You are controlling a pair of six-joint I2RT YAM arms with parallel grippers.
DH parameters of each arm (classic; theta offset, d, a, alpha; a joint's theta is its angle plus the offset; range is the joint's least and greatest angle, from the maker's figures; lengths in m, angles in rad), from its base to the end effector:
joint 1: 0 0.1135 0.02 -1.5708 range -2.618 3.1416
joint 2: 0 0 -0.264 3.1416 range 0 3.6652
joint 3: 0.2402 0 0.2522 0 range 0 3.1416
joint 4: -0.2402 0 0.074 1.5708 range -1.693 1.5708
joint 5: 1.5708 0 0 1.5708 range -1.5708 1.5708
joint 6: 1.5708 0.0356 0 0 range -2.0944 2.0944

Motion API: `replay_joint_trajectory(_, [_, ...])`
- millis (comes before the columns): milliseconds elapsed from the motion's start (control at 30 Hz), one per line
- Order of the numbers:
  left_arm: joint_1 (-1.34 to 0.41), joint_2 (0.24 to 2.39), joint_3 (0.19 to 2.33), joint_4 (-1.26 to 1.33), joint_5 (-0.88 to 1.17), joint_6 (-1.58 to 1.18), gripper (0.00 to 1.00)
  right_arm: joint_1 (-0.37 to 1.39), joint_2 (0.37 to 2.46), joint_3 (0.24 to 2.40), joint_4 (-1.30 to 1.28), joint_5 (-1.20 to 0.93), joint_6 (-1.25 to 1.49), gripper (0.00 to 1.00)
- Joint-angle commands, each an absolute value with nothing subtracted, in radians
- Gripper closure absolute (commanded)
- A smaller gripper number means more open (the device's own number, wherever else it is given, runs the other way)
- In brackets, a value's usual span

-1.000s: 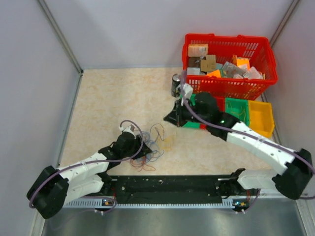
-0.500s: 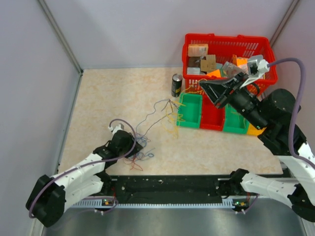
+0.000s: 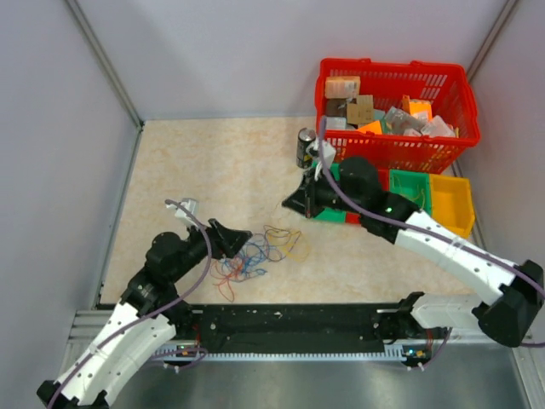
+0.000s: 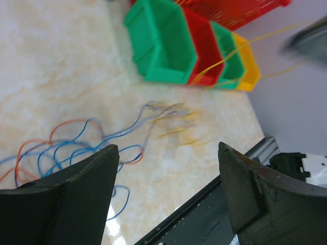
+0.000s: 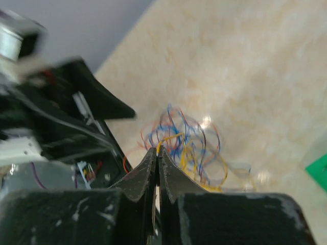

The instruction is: Untangle the cables

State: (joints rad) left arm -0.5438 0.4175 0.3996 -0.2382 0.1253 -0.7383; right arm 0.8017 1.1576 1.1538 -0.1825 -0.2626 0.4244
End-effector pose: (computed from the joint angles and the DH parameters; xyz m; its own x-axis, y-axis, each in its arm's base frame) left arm 0.1093 -0.0713 0.2485 -0.5754 -0.4324 -0.6942 0.3103 0.6699 -0.6745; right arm 0.1781 0.1973 0.3943 -0.4762 0.0798 -0.8757 -0.7410 0.4998 0.4485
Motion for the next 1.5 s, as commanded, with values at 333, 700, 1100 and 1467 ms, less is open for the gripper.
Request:
replay_joint_trajectory(333, [-0.564,0.761,0.554,0.099,0.469,-0.584,0.15,0.822,1.097,1.052,-0.034,-0.491,0.571,1.00])
replay_joint_trajectory(700, [-0.624,0.991,0.428,0.202,0.356,-0.769,0.53,0.822,1.011,1.184,0.002,-0.434,0.586,1.00])
replay_joint_trajectory(1100, [-0.509,0.812,0.397,-0.022,0.213,-0.715,0.75,0.822,0.864,1.307,-0.091,-0.311,0.520,1.00])
replay_joint_trajectory(1467, [-0.526,0.548,0.488,0.129,0.564,-0.663,0.23,0.822,0.985,1.276,-0.106,-0.324,0.528,1.00])
